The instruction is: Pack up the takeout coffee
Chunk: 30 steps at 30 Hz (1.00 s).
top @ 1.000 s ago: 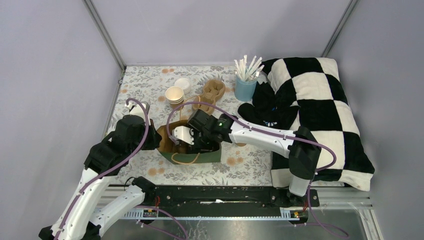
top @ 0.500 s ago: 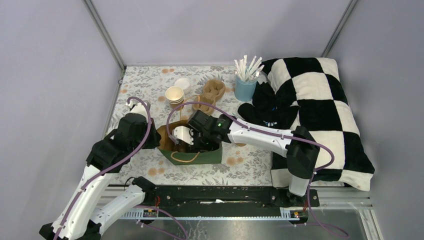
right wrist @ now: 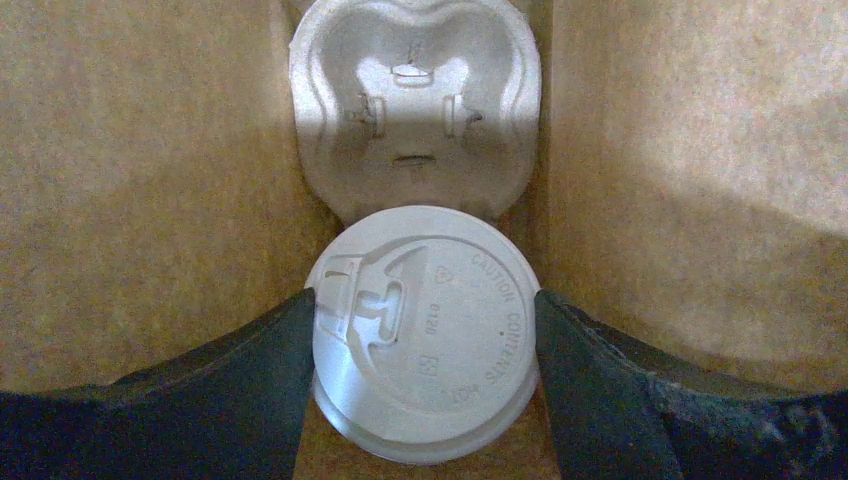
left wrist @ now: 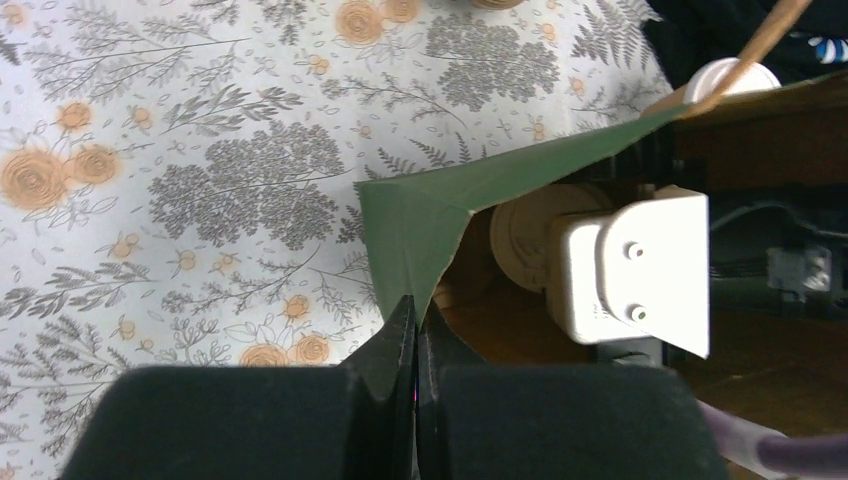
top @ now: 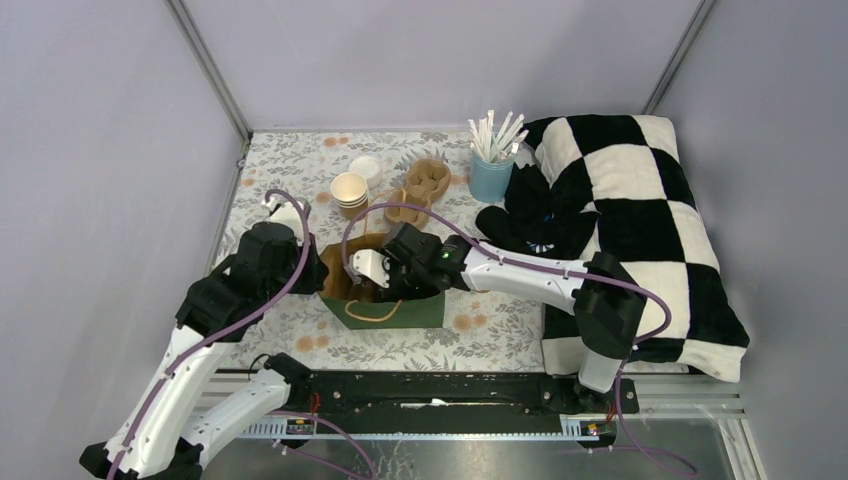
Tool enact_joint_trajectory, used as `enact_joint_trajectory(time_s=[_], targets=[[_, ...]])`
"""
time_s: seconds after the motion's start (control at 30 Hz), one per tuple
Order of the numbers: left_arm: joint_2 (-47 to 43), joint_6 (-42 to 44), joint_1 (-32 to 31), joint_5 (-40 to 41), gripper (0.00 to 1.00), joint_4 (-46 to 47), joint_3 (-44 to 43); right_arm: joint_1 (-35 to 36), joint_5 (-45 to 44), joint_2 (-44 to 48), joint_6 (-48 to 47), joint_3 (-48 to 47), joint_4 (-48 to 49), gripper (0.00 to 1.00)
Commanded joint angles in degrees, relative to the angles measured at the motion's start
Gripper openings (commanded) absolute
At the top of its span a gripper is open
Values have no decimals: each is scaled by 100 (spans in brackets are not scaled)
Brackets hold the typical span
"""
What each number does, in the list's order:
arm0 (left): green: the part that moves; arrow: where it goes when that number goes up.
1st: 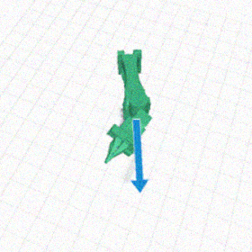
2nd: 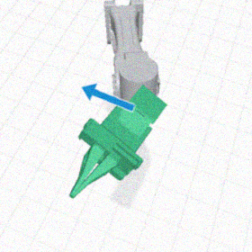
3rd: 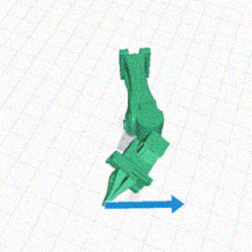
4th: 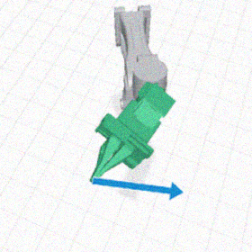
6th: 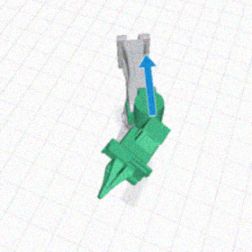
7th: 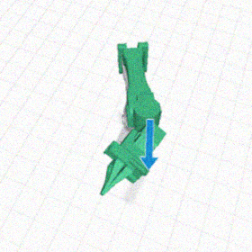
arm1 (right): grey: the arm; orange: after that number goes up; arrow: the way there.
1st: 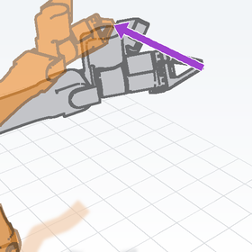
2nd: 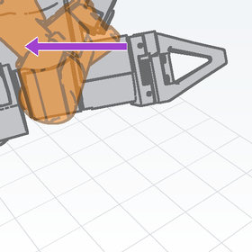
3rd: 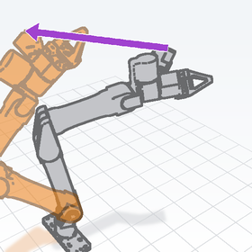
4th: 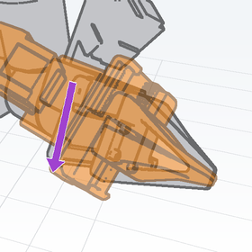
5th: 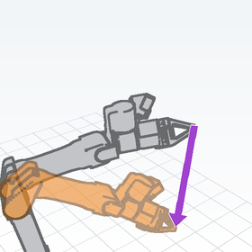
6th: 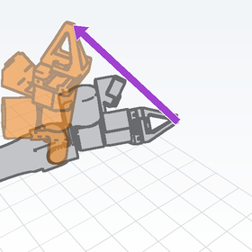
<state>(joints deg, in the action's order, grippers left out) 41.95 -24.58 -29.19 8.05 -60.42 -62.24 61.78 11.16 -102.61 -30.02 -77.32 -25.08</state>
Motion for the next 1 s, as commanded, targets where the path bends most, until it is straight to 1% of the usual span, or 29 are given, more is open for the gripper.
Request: enact_joint_trajectory(time_s=[0.0,0.2,0.3,0.33,0.4,0.53,0.7,0.73,0.77,0.97], targets=[[115,386,10,-470,0,668,-265,-184,-401,-847,350,807,-1743,37],[333,652,12,-605,0,707,-352,-228,-414,-893,426,953,-1660,35],[381,774,10,-595,0,682,-383,-228,-417,-791,486,738,-1709,37],[377,791,10,-568,0,684,-391,-228,-478,-715,568,555,-1717,40],[333,781,10,-490,0,690,-382,-229,-514,-643,755,87,-1784,55],[287,755,10,-390,0,690,-320,-207,-576,-703,1126,-848,-2031,65],[265,536,10,-150,0,657,-245,-124,-844,-434,1198,-1320,-2164,87],[281,500,10,-136,0,663,-232,-96,-873,-342,1207,-1370,-2195,95],[303,480,14,-112,0,663,-232,-63,-886,-256,1202,-1407,-2214,99],[328,366,10,-91,0,707,-271,113,-999,160,1490,-1708,-2388,100]])
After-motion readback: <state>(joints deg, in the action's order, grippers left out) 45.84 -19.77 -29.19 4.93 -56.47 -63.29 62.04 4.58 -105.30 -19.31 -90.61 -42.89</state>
